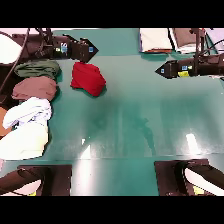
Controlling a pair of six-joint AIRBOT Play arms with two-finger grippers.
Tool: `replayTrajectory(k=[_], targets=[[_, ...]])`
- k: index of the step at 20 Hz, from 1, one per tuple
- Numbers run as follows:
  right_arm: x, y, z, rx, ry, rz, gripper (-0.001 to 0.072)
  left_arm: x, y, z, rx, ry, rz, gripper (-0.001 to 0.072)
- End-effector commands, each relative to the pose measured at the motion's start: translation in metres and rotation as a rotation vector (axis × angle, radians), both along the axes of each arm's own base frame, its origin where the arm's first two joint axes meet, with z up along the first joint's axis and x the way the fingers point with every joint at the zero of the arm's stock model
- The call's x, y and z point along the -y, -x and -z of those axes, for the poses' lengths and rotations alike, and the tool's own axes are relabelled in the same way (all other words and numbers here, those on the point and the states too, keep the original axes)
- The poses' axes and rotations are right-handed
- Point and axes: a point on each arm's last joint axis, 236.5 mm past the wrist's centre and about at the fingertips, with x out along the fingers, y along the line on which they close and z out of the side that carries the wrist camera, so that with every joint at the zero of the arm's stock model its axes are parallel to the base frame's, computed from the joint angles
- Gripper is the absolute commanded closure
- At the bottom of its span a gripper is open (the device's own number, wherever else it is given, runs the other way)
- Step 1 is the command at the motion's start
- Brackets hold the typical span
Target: Fold the shirts.
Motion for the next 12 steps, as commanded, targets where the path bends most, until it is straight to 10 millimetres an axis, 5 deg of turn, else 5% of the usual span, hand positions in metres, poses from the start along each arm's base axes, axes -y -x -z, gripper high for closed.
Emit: replayTrajectory(k=[1,4,8,12], targets=[[0.001,-0.007,-0.006,0.03,-0.011,0.02,0.0691,-0.042,-0.044,0.051,-0.109,-0.057,-0.182,0.0148],[0.0,-0.006,-0.005,0.026,-0.011,0.018,0.0691,-0.055,-0.075,0.142,-0.298,-0.118,-0.228,0.0147],[-0.001,-0.001,-0.002,0.005,-0.008,0.002,0.0691,-0.05,-0.09,0.254,-0.477,-0.198,-0.229,0.0147],[-0.002,0.001,-0.001,-0.001,-0.007,-0.003,0.0691,-0.049,-0.093,0.304,-0.546,-0.224,-0.234,0.0149]])
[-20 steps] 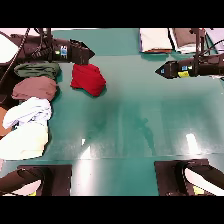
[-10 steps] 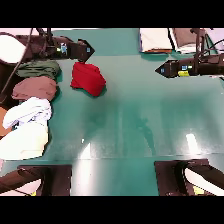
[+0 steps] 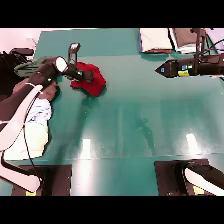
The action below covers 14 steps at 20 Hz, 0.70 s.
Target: Fold the shirts.
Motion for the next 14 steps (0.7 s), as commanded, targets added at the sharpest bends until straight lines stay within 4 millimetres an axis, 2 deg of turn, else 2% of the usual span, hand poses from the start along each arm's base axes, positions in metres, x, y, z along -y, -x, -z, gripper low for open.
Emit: replayTrajectory(k=[1,2,3,4,6,7,9,10,12,13,14], targets=[[-0.001,0.002,0.001,-0.006,0.0,-0.006,0.0691,-0.001,-0.004,0.039,-0.051,-0.015,-0.014,0.0151],[-0.001,0.002,0.0,-0.006,-0.001,-0.006,0.0691,-0.001,-0.006,0.034,-0.04,-0.011,-0.015,0.0239],[-0.002,0.002,-0.001,-0.006,-0.007,-0.007,0.0691,0.0,-0.009,0.026,-0.026,-0.008,-0.012,0.0485],[-0.005,0.003,-0.004,-0.003,-0.026,-0.011,0.0691,0.001,-0.013,0.015,-0.003,-0.007,-0.007,0.0678],[-0.005,0.005,-0.019,0.033,-0.024,-0.012,0.0691,0.002,-0.024,-0.028,0.075,0.002,0.0,0.0682],[-0.005,0.005,-0.034,0.065,-0.022,-0.017,0.0691,0.0,-0.029,-0.06,0.136,-0.006,0.005,0.0683],[-0.004,0.006,-0.07,0.142,-0.015,-0.026,0.0692,-0.014,-0.031,-0.148,0.305,-0.041,0.007,0.0683],[-0.003,0.006,-0.089,0.182,-0.013,-0.028,0.0692,-0.024,-0.024,-0.202,0.408,-0.053,0.005,0.0683],[-0.003,0.008,-0.125,0.262,-0.011,-0.033,0.0692,-0.04,0.009,-0.298,0.594,-0.045,0.002,0.0684],[-0.002,0.008,-0.14,0.302,-0.004,-0.029,0.0692,-0.048,0.033,-0.34,0.675,-0.028,-0.003,0.0684],[0.003,0.008,-0.154,0.341,0.02,-0.02,0.0692,-0.052,0.058,-0.37,0.732,-0.018,0.006,0.0684]])
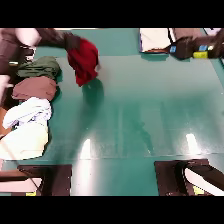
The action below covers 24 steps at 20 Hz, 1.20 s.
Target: Fold the shirts.
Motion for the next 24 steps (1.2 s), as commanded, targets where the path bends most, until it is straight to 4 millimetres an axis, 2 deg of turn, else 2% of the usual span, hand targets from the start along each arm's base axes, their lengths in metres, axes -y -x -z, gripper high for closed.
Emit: replayTrajectory(k=[1,2,3,5,7,10,11,12,13,14,16,19,21,22,24], targets=[[0.009,0.004,-0.051,0.131,0.043,0.022,0.0692,-0.027,0.078,-0.123,0.243,-0.012,0.012,0.0684],[0.013,0.005,-0.063,0.159,0.054,0.037,0.0692,-0.024,0.1,-0.137,0.267,-0.017,0.04,0.0684],[0.019,0.004,-0.071,0.181,0.072,0.058,0.0692,-0.017,0.116,-0.142,0.269,-0.013,0.07,0.0684],[0.026,0.005,-0.084,0.211,0.088,0.091,0.0692,0.014,0.138,-0.134,0.235,-0.027,0.165,0.0684],[0.028,0.007,-0.089,0.209,0.077,0.104,0.0692,0.06,0.151,-0.104,0.176,-0.064,0.288,0.0683],[0.027,0.009,-0.088,0.196,0.069,0.104,0.0692,0.134,0.176,-0.024,0.024,-0.177,0.514,0.0679],[0.027,0.01,-0.085,0.181,0.07,0.101,0.0692,0.155,0.186,0.003,-0.042,-0.186,0.578,0.0524],[0.026,0.012,-0.082,0.168,0.075,0.095,0.0692,0.168,0.192,0.023,-0.1,-0.172,0.612,0.0206],[0.025,0.013,-0.08,0.158,0.079,0.089,0.0691,0.174,0.193,0.038,-0.141,-0.17,0.623,0.0138],[0.025,0.014,-0.079,0.152,0.079,0.088,0.0692,0.165,0.186,0.046,-0.158,-0.195,0.601,0.0139],[0.025,0.015,-0.078,0.142,0.071,0.091,0.0692,0.127,0.163,0.045,-0.193,-0.191,0.491,0.0138],[0.025,0.015,-0.077,0.141,0.072,0.09,0.0692,0.044,0.123,0.042,-0.261,-0.15,0.269,0.0138],[0.024,0.019,-0.069,0.107,0.086,0.074,0.0691,-0.01,0.102,0.055,-0.325,-0.129,0.132,0.0138],[0.024,0.022,-0.059,0.069,0.103,0.061,0.0691,-0.031,0.095,0.066,-0.362,-0.106,0.077,0.0138],[0.037,0.026,-0.017,-0.075,0.199,0.062,0.069,-0.063,0.088,0.085,-0.416,-0.074,0.006,0.0138]])
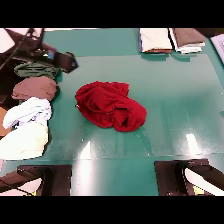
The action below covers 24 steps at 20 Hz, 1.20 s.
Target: Fold the shirts.
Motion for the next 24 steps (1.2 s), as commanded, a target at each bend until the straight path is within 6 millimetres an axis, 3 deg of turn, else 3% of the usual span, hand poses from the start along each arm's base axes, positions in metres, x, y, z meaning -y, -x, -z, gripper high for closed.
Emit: replayTrajectory(k=[1,3,6,9,11,13,15,16,18,21,24], targets=[[0.022,0.009,0.07,-0.249,0.123,0.031,0.0668,-0.066,-0.011,0.03,-0.104,0.022,-0.169,0.0138],[0.036,0.017,0.142,-0.461,0.174,0.064,0.0404,-0.084,-0.012,0.043,-0.134,0.021,-0.214,0.0138],[0.032,0.043,0.256,-0.768,0.099,0.054,0.0071,-0.094,-0.011,0.061,-0.171,0.019,-0.238,0.0138],[0.017,0.061,0.352,-0.987,-0.115,0.094,0.0065,-0.089,-0.01,0.071,-0.188,0.038,-0.237,0.0138],[-0.014,0.068,0.38,-1.064,-0.285,0.028,0.0067,-0.088,-0.013,0.07,-0.176,0.045,-0.239,0.0138],[-0.037,0.069,0.399,-1.11,-0.353,-0.001,0.0072,-0.088,-0.015,0.069,-0.167,0.05,-0.241,0.0138],[-0.053,0.067,0.415,-1.122,-0.316,-0.019,0.0154,-0.088,-0.015,0.069,-0.168,0.049,-0.24,0.0138],[-0.06,0.063,0.418,-1.103,-0.293,-0.044,0.0288,-0.088,-0.015,0.069,-0.168,0.049,-0.241,0.0138],[-0.069,0.053,0.411,-1.054,-0.239,-0.087,0.0699,-0.089,-0.017,0.067,-0.155,0.046,-0.237,0.0137],[-0.065,0.03,0.365,-0.915,-0.174,-0.117,0.0692,-0.089,-0.033,0.077,-0.14,0.052,-0.25,0.0138],[-0.052,0.017,0.314,-0.786,-0.101,-0.11,0.0693,-0.072,-0.047,0.118,-0.242,0.111,-0.243,0.0138]])
